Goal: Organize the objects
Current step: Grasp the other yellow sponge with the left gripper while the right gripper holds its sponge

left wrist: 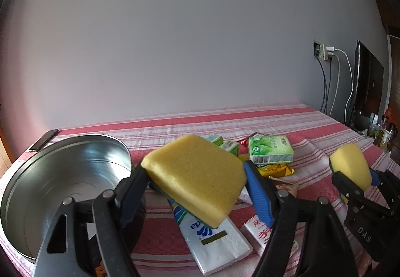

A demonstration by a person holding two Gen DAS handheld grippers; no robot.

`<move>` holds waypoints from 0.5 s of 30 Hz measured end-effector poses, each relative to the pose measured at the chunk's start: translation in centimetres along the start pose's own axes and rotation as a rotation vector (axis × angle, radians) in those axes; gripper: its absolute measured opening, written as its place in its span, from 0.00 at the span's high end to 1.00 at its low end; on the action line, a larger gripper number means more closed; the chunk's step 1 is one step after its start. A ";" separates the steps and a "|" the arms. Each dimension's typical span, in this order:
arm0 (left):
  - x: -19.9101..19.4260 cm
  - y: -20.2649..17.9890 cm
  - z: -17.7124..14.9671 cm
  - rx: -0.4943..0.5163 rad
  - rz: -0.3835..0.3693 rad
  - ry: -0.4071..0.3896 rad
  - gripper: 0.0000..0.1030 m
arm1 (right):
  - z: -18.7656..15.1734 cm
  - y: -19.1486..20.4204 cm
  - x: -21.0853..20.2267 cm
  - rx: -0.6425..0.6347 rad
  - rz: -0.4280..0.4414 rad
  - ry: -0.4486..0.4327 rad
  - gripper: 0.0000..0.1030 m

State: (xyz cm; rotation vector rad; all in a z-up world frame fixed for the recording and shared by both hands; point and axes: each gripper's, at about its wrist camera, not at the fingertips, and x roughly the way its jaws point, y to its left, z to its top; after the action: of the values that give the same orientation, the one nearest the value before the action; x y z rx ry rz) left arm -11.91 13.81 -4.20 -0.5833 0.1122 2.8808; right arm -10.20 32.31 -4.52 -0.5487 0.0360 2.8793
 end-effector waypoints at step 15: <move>-1.1 0.2 -0.1 -0.022 0.015 -0.056 0.26 | -0.4 0.2 -1.2 -0.012 -0.005 -0.078 0.46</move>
State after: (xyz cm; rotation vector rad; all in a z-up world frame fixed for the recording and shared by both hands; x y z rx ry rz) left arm -10.97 13.38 -3.86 -0.5071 0.0763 2.9138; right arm -8.96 31.84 -4.45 -0.4368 0.0057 2.8946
